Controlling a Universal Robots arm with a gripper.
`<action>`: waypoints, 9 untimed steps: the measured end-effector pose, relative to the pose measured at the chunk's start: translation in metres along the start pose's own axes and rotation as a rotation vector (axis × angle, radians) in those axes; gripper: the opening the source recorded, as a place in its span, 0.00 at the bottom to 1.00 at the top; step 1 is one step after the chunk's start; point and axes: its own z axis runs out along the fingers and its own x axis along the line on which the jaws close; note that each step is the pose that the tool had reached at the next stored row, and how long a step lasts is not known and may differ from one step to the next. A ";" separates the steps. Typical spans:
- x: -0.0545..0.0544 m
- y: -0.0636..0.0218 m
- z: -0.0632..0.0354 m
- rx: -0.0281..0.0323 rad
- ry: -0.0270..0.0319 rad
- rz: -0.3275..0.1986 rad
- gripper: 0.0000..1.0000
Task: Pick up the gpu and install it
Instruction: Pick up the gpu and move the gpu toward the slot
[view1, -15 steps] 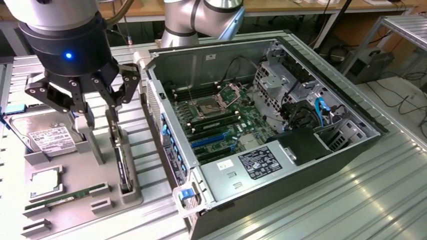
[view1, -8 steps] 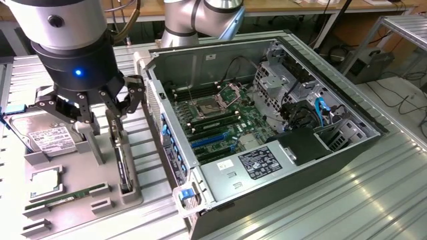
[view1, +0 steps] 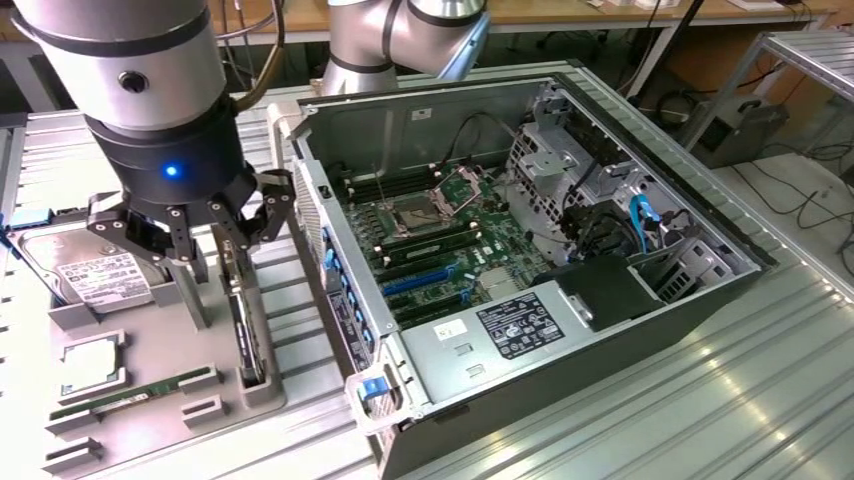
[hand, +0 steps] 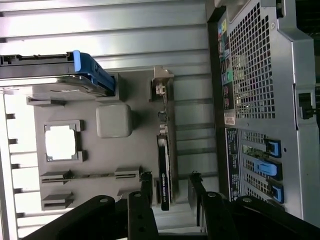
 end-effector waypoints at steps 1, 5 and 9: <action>0.000 -0.0001 0.0018 -0.0001 0.0000 0.000 0.42; 0.000 -0.0004 0.0105 -0.0001 -0.0001 0.000 0.42; -0.001 -0.0007 0.0183 0.0000 0.0000 0.000 0.42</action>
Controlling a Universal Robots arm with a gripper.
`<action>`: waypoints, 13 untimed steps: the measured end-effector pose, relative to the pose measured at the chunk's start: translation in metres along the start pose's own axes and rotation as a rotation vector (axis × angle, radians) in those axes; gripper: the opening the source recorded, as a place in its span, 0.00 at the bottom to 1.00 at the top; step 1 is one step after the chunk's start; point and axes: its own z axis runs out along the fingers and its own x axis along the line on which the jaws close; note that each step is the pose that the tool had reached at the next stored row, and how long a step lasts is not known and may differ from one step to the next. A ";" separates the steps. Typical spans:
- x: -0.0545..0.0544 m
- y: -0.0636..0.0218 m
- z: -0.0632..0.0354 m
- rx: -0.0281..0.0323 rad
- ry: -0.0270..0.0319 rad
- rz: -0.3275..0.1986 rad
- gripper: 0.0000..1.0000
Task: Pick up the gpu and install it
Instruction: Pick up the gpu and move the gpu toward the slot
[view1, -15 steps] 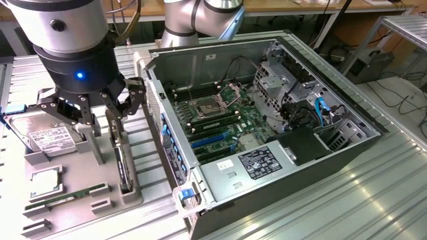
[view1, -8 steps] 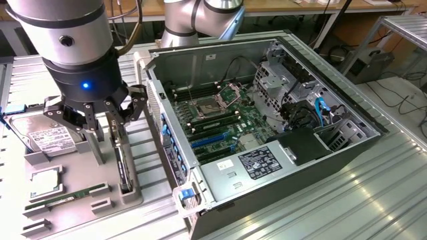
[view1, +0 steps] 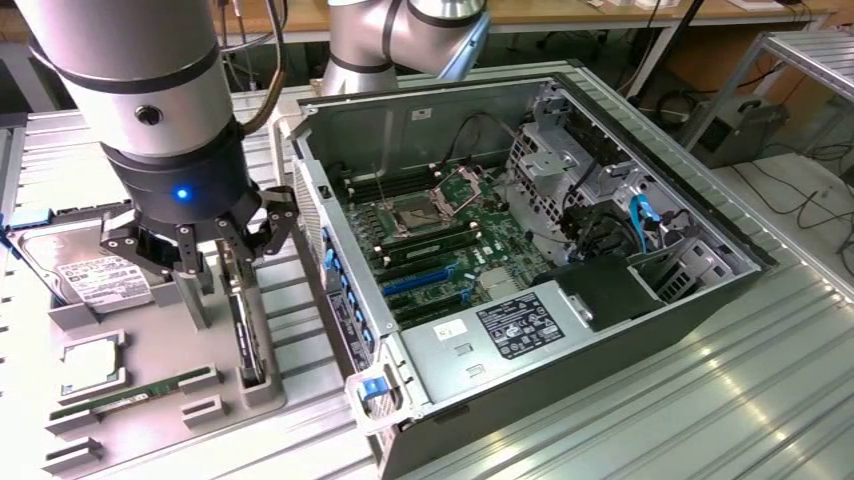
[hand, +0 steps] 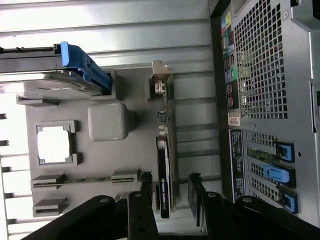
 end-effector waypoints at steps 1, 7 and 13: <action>0.000 -0.0001 0.0020 0.0000 0.0000 0.000 0.42; 0.000 -0.0006 0.0147 -0.0001 0.0000 0.000 0.42; 0.001 -0.0012 0.0264 0.0000 0.0000 0.000 0.42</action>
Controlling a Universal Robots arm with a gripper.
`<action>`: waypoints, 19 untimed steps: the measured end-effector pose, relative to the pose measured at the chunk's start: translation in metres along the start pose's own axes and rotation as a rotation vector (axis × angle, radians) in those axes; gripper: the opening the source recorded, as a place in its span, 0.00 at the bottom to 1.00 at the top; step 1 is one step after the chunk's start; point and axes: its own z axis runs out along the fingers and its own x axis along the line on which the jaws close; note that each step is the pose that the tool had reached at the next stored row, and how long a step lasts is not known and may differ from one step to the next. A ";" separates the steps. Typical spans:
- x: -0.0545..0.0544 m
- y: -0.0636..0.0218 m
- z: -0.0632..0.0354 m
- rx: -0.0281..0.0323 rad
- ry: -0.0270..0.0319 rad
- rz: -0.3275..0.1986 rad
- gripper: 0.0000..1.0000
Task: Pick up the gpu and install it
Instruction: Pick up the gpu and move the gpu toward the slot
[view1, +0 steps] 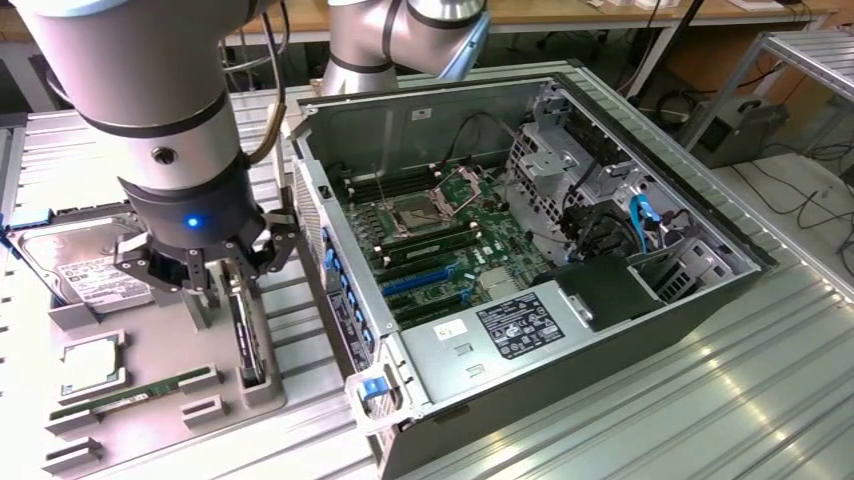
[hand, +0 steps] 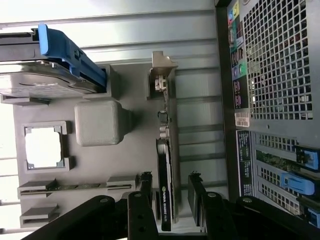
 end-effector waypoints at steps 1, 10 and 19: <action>0.000 -0.0001 0.0020 0.0000 0.0000 0.000 0.42; 0.001 -0.0010 0.0235 0.0000 0.0000 0.000 0.42; 0.002 -0.0014 0.0406 -0.0003 0.0002 0.002 0.42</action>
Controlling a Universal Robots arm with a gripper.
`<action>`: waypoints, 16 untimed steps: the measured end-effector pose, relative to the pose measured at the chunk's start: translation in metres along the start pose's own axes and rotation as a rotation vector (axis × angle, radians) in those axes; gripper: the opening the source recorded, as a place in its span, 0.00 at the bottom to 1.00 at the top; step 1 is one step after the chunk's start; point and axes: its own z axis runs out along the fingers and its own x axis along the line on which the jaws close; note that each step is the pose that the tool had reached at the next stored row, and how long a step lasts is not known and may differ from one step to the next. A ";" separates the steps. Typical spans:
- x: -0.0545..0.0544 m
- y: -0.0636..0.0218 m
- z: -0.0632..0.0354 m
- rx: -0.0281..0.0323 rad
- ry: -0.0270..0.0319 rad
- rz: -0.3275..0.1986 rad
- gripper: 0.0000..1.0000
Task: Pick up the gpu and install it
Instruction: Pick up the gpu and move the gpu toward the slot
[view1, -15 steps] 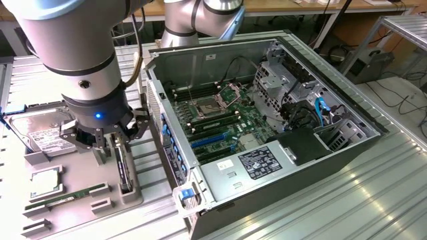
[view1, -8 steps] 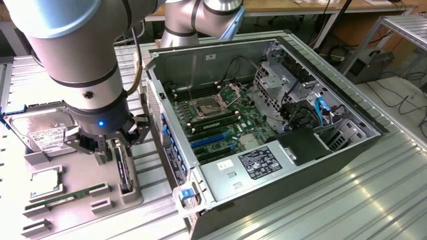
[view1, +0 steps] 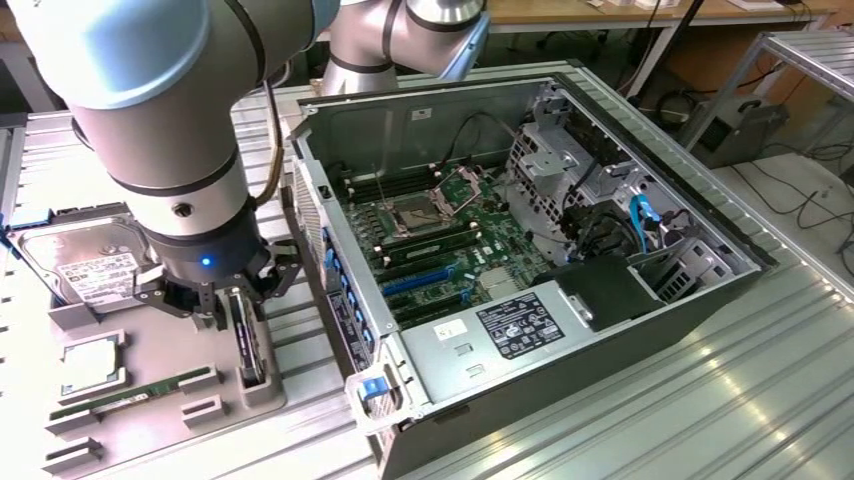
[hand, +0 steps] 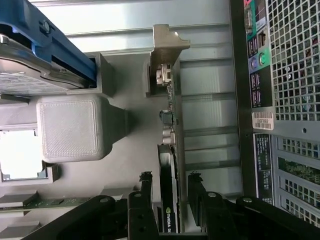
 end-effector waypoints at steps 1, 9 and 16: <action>0.000 0.0006 0.0002 -0.0001 -0.0001 0.000 0.42; 0.002 0.0043 0.0021 0.0000 -0.0002 0.002 0.42; 0.002 0.0044 0.0031 0.0000 0.0000 0.002 0.34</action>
